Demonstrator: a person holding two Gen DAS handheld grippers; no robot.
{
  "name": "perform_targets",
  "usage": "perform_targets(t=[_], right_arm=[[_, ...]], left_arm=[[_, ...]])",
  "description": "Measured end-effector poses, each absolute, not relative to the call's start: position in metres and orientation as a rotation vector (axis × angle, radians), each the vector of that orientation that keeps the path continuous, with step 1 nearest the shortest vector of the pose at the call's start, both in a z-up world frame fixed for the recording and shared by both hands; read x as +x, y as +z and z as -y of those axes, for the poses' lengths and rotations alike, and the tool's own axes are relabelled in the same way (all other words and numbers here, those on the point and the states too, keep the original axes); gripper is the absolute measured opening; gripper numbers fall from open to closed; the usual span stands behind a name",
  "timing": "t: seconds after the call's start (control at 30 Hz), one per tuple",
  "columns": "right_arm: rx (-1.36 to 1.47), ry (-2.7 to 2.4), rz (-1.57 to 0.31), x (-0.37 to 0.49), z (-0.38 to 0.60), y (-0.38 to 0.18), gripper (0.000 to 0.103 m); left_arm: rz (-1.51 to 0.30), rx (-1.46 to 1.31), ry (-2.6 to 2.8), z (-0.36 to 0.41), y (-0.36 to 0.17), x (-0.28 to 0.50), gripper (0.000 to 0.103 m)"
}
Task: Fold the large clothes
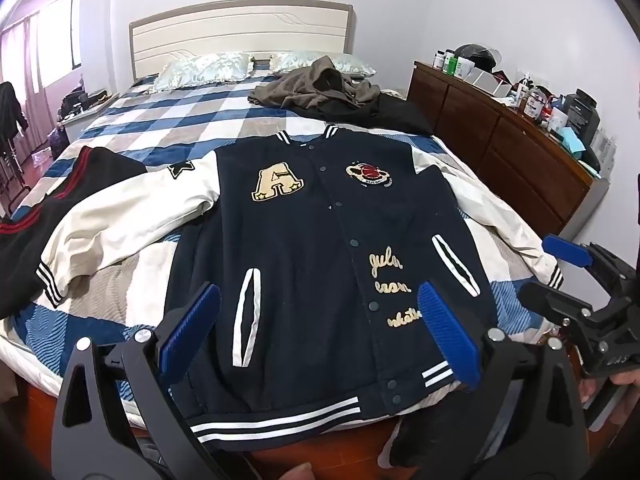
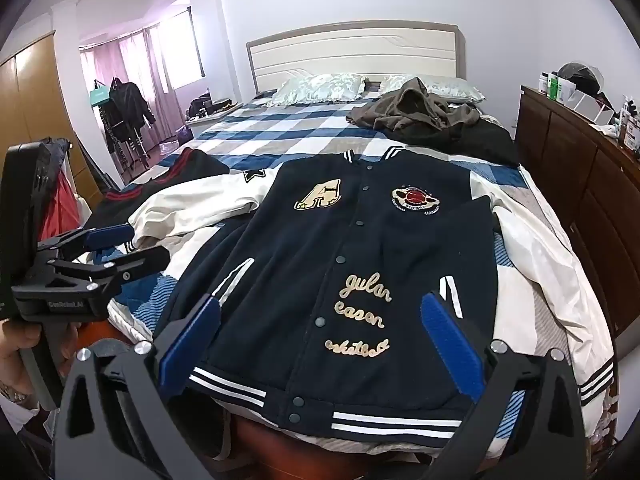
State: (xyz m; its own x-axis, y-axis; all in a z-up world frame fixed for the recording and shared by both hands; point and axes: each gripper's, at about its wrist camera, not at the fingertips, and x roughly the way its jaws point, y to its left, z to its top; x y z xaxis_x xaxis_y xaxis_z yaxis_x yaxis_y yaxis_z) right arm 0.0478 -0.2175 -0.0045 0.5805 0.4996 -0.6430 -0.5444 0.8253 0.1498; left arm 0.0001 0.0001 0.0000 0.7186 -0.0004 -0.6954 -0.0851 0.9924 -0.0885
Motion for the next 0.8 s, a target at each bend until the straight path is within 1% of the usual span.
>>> perform_targets(t=[0.4, 0.8], right_arm=[[-0.044, 0.608, -0.723, 0.0469, 0.2207, -0.0039, 0.098], [-0.013, 0.630, -0.709, 0.0466, 0.2175, -0.0014, 0.098]], left_arm=[[-0.748, -0.104, 0.047, 0.0005, 0.0053, -0.0003, 0.097], [-0.764, -0.138, 0.054, -0.0053, -0.0020, -0.0029, 0.097]])
